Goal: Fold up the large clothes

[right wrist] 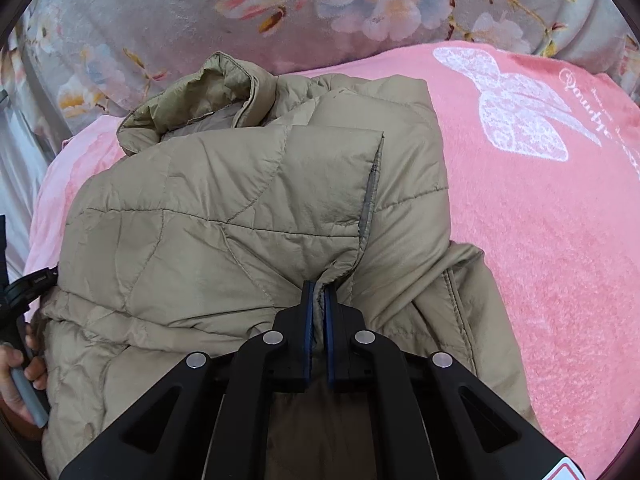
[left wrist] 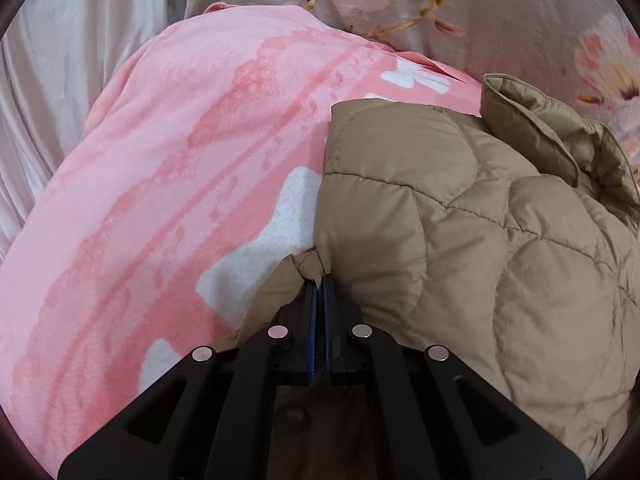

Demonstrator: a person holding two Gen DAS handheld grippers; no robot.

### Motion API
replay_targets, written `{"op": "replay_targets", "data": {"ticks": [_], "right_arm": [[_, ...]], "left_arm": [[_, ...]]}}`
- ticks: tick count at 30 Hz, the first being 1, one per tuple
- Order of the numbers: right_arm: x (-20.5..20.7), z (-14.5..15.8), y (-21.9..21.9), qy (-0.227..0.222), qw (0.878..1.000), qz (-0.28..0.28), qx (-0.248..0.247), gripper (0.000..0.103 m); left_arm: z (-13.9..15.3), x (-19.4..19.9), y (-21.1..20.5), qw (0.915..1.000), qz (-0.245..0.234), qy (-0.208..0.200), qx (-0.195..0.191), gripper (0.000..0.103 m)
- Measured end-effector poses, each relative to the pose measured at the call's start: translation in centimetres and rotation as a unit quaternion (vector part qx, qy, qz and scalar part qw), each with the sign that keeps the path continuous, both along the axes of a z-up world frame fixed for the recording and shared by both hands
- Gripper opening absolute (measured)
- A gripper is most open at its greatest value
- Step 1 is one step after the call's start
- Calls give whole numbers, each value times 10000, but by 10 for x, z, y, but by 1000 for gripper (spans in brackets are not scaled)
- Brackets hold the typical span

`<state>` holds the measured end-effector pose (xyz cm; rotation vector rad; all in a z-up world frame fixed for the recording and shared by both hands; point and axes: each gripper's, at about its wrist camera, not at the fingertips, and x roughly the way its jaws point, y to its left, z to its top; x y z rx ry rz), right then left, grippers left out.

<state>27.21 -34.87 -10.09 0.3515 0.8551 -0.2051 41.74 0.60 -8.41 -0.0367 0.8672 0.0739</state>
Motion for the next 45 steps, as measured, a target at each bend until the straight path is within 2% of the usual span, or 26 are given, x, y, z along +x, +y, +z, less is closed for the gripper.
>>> {"op": "replay_targets", "data": {"ticks": [3,5,7,9,11,13,16,19,21,24,31,36,45], "right_arm": [[-30,20,-1,-29,9998,-170,-86,17],[-42,40,-1,-209,9988,-278,-336,17],[-40,67,0,-515,9965,-406,-520,19],[-21,84,6,-675,9965,-268,-421,20],[7,90,19,-724,9970,-42,-272,20],[38,86,35,-673,9976,156,-106,20],[73,69,56,-498,9983,289,-59,20],[88,47,69,-312,9989,285,-180,20],[89,33,74,-261,9989,291,-251,20],[86,21,82,-334,9976,346,-493,19],[85,6,90,-359,9961,406,-699,19],[86,2,84,-392,9974,401,-459,19],[85,1,86,-386,9971,390,-530,19]], "left_arm": [[20,-20,10,9996,-244,-34,-111,3],[40,-29,13,9990,-385,-177,-119,3],[72,-32,8,9975,-517,-454,-181,3],[99,-26,-10,9949,-684,-675,-319,4],[108,-13,-36,9932,-848,-736,-312,19],[102,4,-56,9927,-926,-627,-456,22],[71,28,-84,9950,-911,-227,-355,22],[37,37,-95,9964,-825,7,-182,22],[20,37,-99,9966,-822,-6,-44,22],[8,27,-104,9953,-903,-263,233,22],[-5,22,-104,9944,-917,-437,292,23],[-8,20,-108,9938,-897,-507,424,23],[-9,18,-111,9931,-871,-547,572,23]]}}
